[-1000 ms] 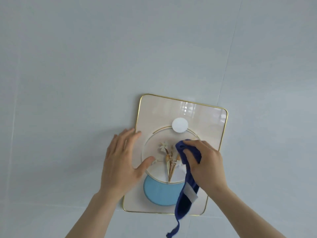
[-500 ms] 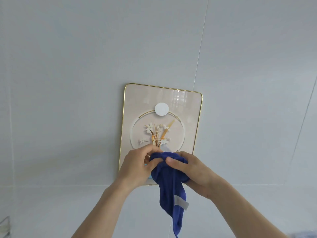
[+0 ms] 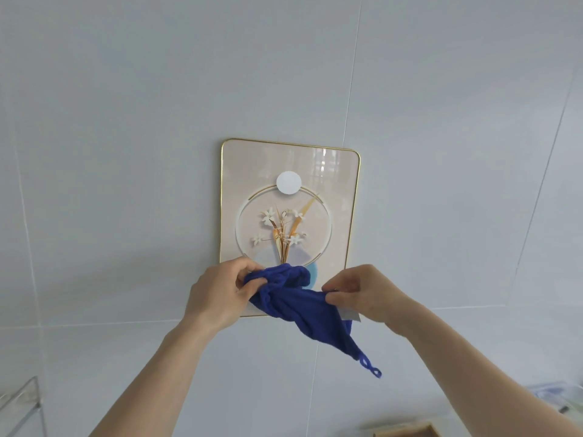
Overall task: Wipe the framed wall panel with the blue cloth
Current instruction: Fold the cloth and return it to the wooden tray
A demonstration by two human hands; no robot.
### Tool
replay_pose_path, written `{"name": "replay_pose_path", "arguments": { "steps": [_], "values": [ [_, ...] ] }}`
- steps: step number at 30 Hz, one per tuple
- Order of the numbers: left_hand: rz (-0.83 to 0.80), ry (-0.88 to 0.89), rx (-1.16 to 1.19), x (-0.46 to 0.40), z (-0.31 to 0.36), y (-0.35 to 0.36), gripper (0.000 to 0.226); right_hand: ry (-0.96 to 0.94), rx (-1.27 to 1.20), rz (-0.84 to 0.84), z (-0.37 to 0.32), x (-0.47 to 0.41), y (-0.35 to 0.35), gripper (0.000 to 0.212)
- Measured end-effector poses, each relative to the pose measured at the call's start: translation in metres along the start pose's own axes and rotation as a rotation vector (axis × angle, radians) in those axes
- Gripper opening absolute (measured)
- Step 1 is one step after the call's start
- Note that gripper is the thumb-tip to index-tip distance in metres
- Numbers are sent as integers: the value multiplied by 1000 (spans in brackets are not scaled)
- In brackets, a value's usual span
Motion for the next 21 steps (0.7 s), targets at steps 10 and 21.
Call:
{"name": "replay_pose_path", "arguments": {
  "steps": [10, 21],
  "values": [
    [-85, -80, -57, 6, -15, 26, 9, -46, 218, 99, 9, -5, -7, 25],
    [-199, -106, -26, 20, -23, 115, 3, 50, 140, 58, 101, 17, 3, 16]
  ]
}}
Point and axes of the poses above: each hand's wrist, its own x-axis away from the middle knuckle, its own y-axis out of the palm, z = x × y, the point moved 10 cm from there along -x, towards the middle knuckle, and after that the axes turned 15 degrees about x, right-handed, at the moved point
